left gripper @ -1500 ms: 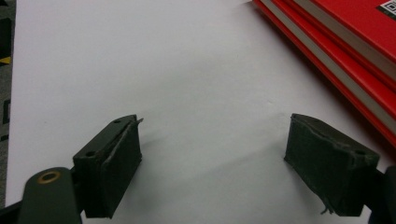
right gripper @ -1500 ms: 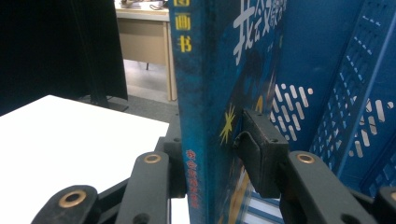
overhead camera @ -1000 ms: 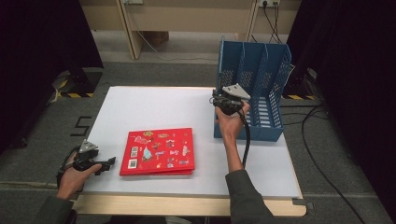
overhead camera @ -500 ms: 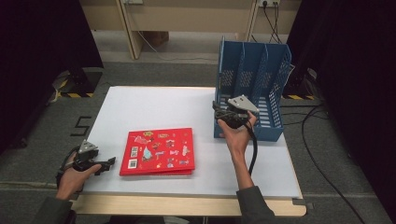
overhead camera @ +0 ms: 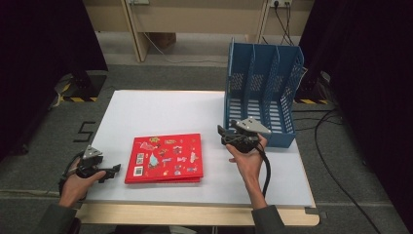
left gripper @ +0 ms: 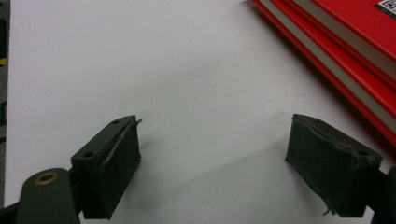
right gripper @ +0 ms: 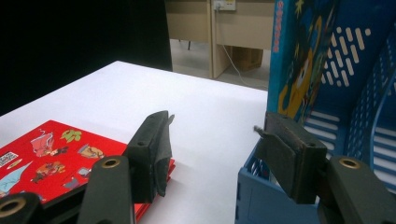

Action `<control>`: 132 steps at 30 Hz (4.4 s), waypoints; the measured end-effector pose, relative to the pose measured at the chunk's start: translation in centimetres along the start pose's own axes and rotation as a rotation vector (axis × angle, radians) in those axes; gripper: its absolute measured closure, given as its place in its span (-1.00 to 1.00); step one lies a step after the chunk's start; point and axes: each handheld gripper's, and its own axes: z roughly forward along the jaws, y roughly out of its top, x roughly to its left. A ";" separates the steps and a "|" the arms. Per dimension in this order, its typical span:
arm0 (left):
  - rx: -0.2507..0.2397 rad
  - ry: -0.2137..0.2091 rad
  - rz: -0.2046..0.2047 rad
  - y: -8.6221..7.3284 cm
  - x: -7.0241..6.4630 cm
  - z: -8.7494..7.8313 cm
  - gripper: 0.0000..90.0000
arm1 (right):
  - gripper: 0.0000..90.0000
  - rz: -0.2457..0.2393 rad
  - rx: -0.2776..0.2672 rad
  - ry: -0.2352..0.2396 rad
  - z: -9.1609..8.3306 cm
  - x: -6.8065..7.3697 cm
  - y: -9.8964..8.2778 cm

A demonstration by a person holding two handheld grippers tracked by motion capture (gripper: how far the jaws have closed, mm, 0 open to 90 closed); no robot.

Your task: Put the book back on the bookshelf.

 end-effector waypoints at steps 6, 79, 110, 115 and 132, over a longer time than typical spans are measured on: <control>-0.004 0.000 0.001 -0.1 -0.1 -0.1 -0.64 | -0.09 0.003 0.031 0.024 0.1 0.5 -1.3; -0.126 -0.152 0.114 0.9 -7.0 -1.1 -0.71 | -0.27 0.165 0.286 0.211 3.5 3.3 -8.1; -0.145 -0.087 0.123 1.7 -9.6 -0.4 -0.67 | -0.22 0.372 0.284 0.203 4.0 1.7 -8.4; -0.143 -0.079 0.137 1.7 -10.0 -0.4 -0.58 | -0.08 0.397 0.226 0.213 3.4 1.4 -7.9; -0.188 -0.065 0.214 2.2 -12.5 -0.1 -0.48 | 0.43 0.530 0.018 0.329 2.2 1.7 -5.8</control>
